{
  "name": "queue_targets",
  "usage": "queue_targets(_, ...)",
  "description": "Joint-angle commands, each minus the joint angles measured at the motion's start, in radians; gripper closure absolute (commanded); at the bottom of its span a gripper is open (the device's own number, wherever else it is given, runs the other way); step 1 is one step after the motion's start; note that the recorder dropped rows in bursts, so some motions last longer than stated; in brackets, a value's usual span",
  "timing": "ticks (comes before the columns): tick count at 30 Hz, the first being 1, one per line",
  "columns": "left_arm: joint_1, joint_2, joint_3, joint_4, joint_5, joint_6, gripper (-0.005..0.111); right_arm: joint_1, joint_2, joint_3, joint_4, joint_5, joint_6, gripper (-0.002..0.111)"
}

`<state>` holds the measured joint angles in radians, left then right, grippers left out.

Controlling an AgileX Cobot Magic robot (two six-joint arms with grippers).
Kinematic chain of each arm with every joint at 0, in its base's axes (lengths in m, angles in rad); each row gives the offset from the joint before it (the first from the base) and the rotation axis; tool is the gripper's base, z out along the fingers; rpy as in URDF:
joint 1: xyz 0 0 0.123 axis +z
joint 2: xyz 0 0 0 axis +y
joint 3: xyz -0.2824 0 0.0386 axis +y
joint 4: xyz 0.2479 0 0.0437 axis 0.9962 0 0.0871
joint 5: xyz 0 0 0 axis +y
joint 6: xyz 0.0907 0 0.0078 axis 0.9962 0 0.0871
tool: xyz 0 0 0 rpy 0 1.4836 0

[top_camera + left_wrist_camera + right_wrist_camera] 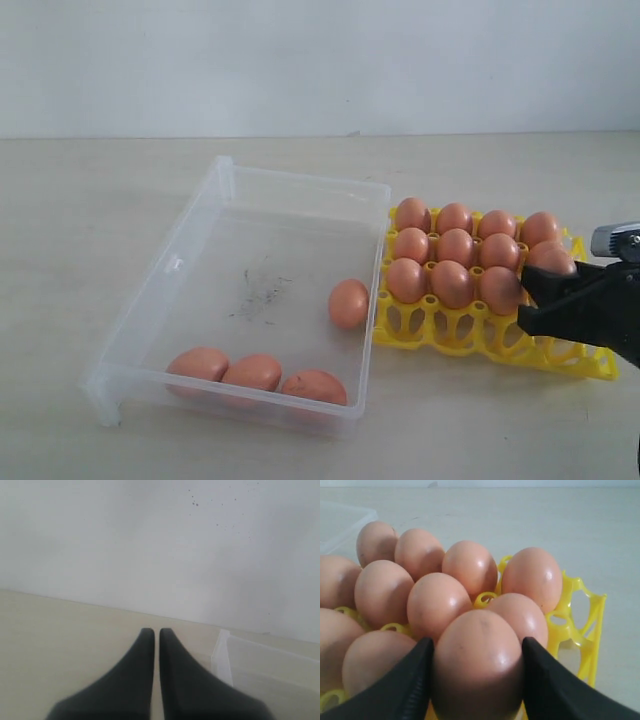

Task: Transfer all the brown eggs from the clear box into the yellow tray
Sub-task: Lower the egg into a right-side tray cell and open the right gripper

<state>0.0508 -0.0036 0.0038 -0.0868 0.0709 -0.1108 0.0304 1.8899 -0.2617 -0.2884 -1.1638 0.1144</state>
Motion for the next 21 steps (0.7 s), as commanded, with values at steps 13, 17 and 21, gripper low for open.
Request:
queue_targets(13, -0.004, 0.004, -0.004, 0.0, -0.002, -0.001, 0.103, -0.001, -0.005, 0.0, -0.034, 0.039, 0.073, 0.037)
queue_targets(17, -0.004, 0.004, -0.004, 0.0, -0.002, -0.001, 0.103, -0.001, -0.007, 0.0, -0.045, -0.008, 0.102, 0.037)
queue_targets(21, -0.004, 0.004, -0.004, 0.0, -0.002, -0.001, 0.103, -0.001, -0.046, 0.012, -0.065, -0.057, 0.116, 0.037)
